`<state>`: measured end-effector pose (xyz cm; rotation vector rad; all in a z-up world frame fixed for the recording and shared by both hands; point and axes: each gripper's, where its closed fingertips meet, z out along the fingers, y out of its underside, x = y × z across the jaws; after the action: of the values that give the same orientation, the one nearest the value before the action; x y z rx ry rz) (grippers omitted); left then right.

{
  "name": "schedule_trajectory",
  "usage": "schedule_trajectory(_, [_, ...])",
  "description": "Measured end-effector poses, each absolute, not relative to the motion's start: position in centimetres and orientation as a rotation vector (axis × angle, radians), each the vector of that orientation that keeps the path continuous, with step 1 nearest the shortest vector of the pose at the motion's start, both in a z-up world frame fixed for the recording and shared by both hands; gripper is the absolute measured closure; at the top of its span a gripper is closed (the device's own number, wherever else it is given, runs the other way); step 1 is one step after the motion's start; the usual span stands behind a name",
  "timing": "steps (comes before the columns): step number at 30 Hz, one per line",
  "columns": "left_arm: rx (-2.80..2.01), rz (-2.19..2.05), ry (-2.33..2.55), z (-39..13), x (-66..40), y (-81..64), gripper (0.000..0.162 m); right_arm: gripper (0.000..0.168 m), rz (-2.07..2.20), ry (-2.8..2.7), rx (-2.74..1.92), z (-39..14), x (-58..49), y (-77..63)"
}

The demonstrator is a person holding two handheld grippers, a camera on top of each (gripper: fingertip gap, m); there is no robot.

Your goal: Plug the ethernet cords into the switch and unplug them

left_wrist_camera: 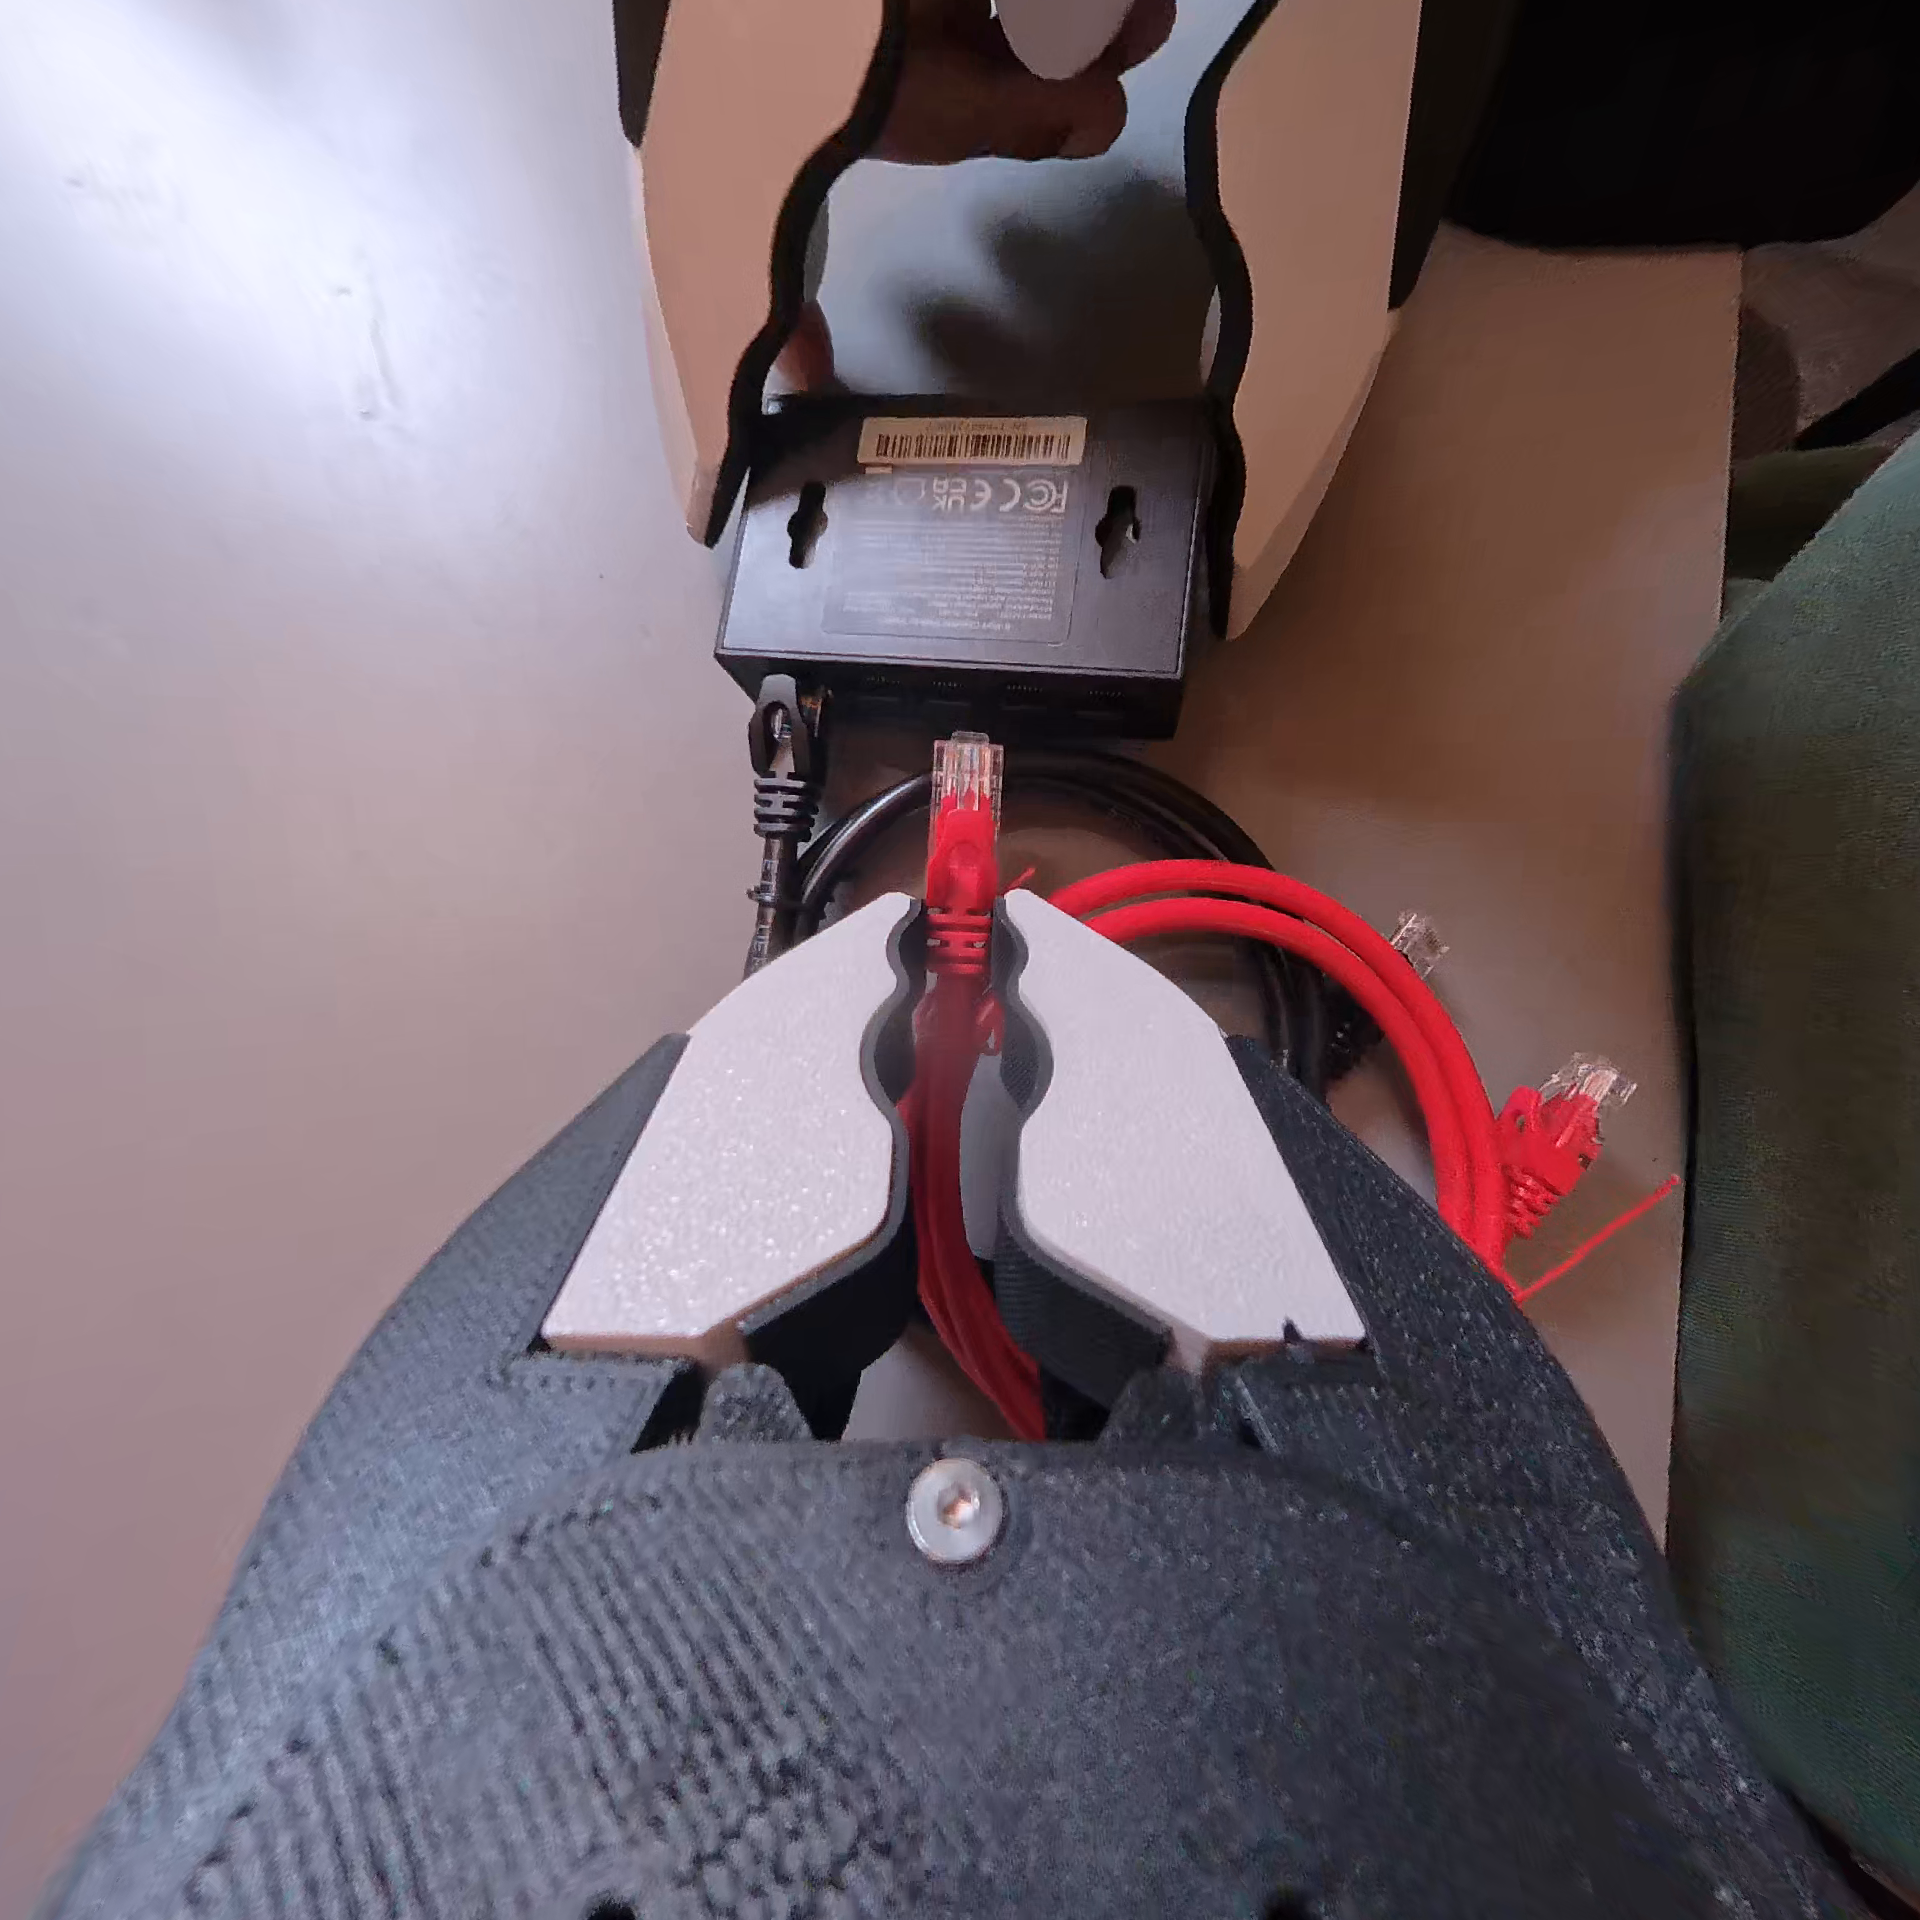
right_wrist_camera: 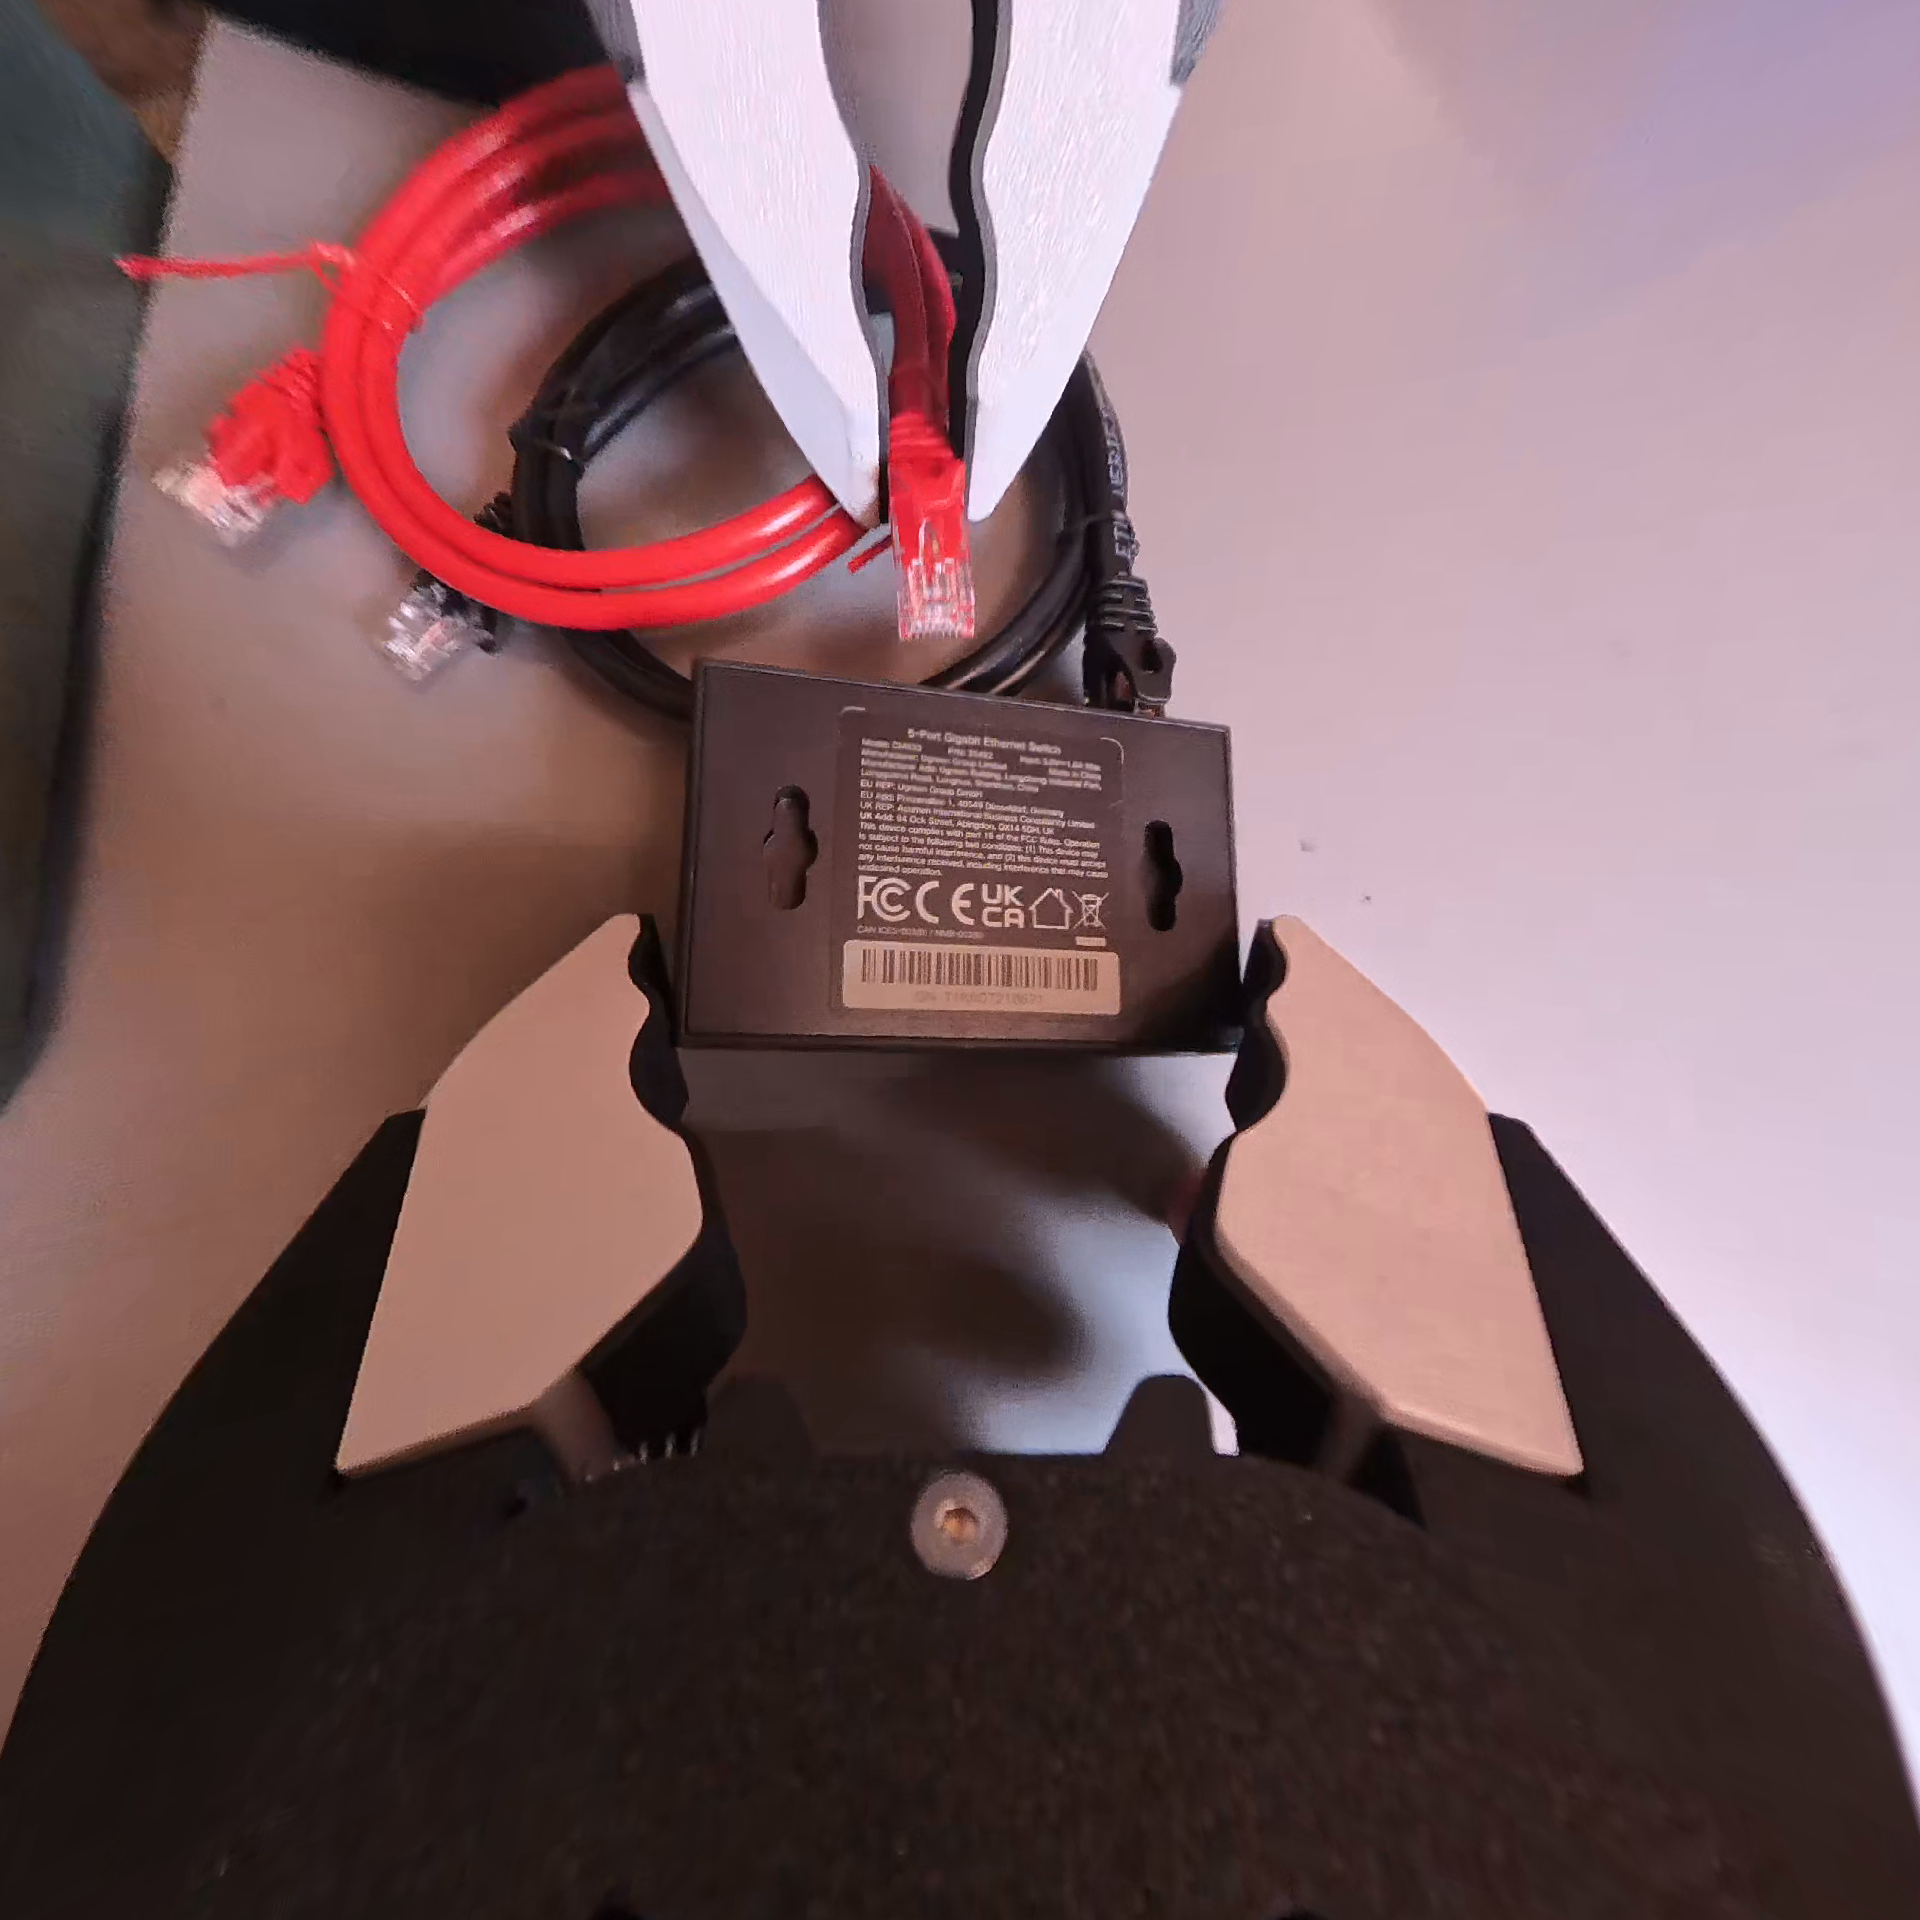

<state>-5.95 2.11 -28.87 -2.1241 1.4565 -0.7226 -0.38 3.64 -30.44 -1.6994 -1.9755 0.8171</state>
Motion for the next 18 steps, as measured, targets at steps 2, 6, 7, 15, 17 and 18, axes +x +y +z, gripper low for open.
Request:
schedule_trajectory(2, [-2.141, -0.738, 1.459, -28.9, -5.8, 2.1, 0.15, 0.063, 0.89, -1.949, -1.718, -30.1, -0.4, 3.6])
schedule_trajectory(6, [-2.164, -0.783, 1.444, -29.2, -5.8, 2.1, 0.15, 0.064, 0.923, -1.919, -1.727, -29.8, -0.5, 3.5])
schedule_trajectory(7, [-2.164, -0.794, 1.441, -29.3, -5.8, 2.0, 0.15, 0.064, 0.956, -1.899, -1.741, -29.6, -0.6, 3.3])
schedule_trajectory(15, [-1.99, -0.601, 1.533, -28.7, -6.1, 1.8, 0.15, 0.064, 1.208, -1.733, -1.924, -28.4, -1.0, 3.1])
schedule_trajectory(17, [-2.006, -0.59, 1.509, -29.0, -6.3, 2.2, 0.137, 0.064, 1.206, -1.726, -1.937, -28.5, -1.1, 3.2])
schedule_trajectory(18, [-1.991, -0.601, 1.488, -28.6, -6.2, 2.4, 0.126, 0.064, 1.212, -1.716, -1.947, -28.4, -1.1, 3.2])
